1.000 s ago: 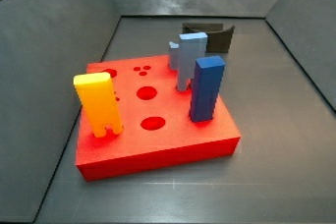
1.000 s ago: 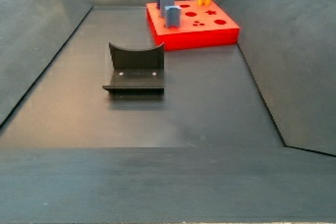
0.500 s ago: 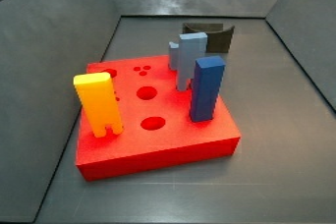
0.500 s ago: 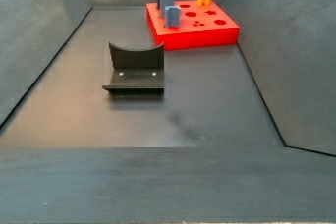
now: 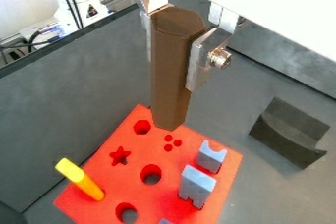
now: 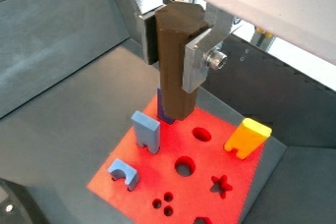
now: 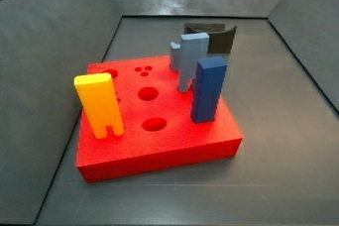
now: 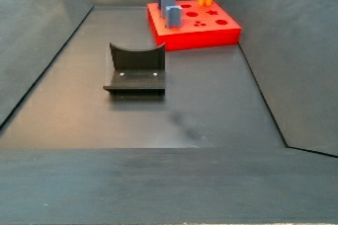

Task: Pick up the hexagon object. Move up. Move to above the board. Insert the hexagon object.
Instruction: Insert the hexagon object.

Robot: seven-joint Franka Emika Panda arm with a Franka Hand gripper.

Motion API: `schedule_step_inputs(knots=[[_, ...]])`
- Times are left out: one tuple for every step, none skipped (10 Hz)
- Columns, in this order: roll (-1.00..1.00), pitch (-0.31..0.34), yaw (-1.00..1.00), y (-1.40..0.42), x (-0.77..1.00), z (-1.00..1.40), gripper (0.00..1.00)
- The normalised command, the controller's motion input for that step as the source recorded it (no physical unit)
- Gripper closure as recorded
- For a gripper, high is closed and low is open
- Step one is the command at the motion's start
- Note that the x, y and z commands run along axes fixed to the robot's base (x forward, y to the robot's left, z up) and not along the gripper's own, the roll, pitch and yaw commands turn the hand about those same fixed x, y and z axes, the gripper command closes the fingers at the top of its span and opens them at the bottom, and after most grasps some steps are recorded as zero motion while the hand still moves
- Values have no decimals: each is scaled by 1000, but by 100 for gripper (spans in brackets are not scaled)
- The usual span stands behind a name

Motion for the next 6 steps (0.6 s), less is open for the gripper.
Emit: schedule_step_inputs(knots=[[36, 0, 0, 77, -189, -169, 100], [154, -54, 0, 123, -437, -397, 100], [169, -149, 89, 229, -631, -760, 100], [119, -146, 229, 280, -649, -989, 100], [77, -129, 291, 274, -697, -1000, 100], [40, -127, 349, 269, -640, -1000, 100]])
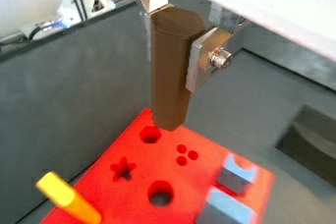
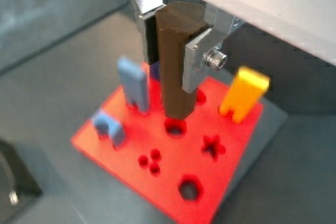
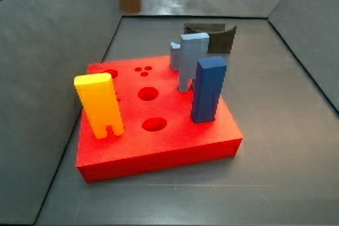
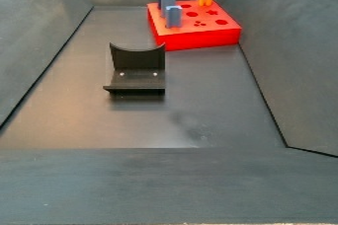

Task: Pick up the hexagon object. Move up. Move to above the board. Insert the hexagon object.
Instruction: Insert the hexagon object.

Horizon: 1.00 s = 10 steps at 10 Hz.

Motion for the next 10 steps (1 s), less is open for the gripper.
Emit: schedule_step_inputs(knots=[[0, -189, 451, 200, -409, -846, 100], [0, -170, 531, 260, -389, -871, 100], [-4, -161, 603, 323, -366, -871, 100], [-16, -156, 649, 323, -311, -851, 100], [0, -149, 643, 369, -337, -920, 100], [3, -233, 323, 0, -286, -457, 100], [11, 0, 0, -57, 0, -91, 100], [0, -189, 0, -157, -123, -894, 100], [0, -196, 83, -86, -83, -869, 100], [21, 0, 0, 0, 0, 0, 100]])
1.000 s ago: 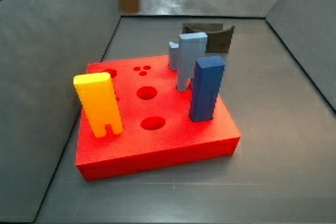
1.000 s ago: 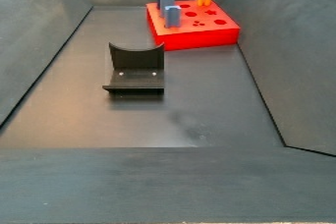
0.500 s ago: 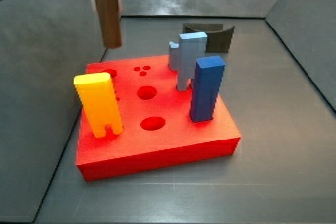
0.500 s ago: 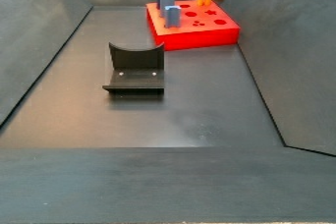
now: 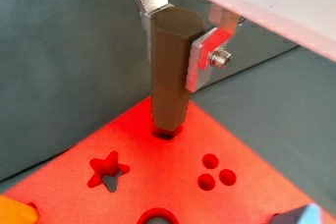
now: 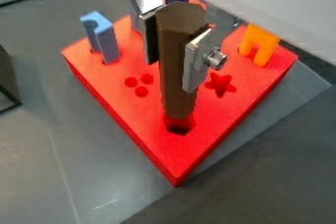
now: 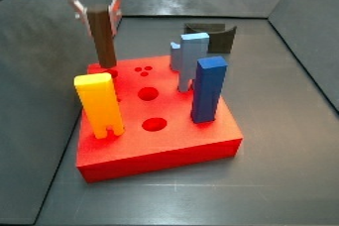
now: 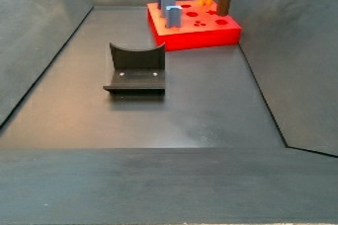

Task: Pick up the hexagon object. Move up. Move to above the board. Insert the hexagon object.
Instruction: Insert the hexagon object.

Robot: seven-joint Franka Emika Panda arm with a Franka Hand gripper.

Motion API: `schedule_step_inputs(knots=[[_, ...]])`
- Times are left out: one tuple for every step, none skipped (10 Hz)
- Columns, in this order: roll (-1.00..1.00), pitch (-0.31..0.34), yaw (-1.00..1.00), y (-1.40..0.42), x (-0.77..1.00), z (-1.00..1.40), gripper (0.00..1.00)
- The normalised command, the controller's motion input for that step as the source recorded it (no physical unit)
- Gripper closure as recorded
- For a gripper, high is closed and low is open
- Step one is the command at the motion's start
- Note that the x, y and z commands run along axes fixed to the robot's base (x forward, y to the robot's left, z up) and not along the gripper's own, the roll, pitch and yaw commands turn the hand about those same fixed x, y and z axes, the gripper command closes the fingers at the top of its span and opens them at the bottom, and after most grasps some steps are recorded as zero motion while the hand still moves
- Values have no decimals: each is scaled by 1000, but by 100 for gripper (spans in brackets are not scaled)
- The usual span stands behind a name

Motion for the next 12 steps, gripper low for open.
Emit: schedule_step_inputs(knots=[[1, -77, 0, -40, -106, -451, 100], [86, -189, 111, 0, -100, -877, 100], [47, -183, 157, 0, -49, -746, 100], [0, 0, 0, 0, 0, -49, 100], [114, -110, 80, 0, 0, -640, 100], [183, -136, 100, 17, 0, -800, 100], [147, -167, 94, 0, 0, -826, 100], [191, -176, 60, -91, 0, -777, 100], [220, -184, 49, -111, -17, -731, 100], [0, -130, 0, 0, -103, 0, 100], [0, -34, 0, 0, -11, 0, 100], [0, 0, 0, 0, 0, 0, 100]])
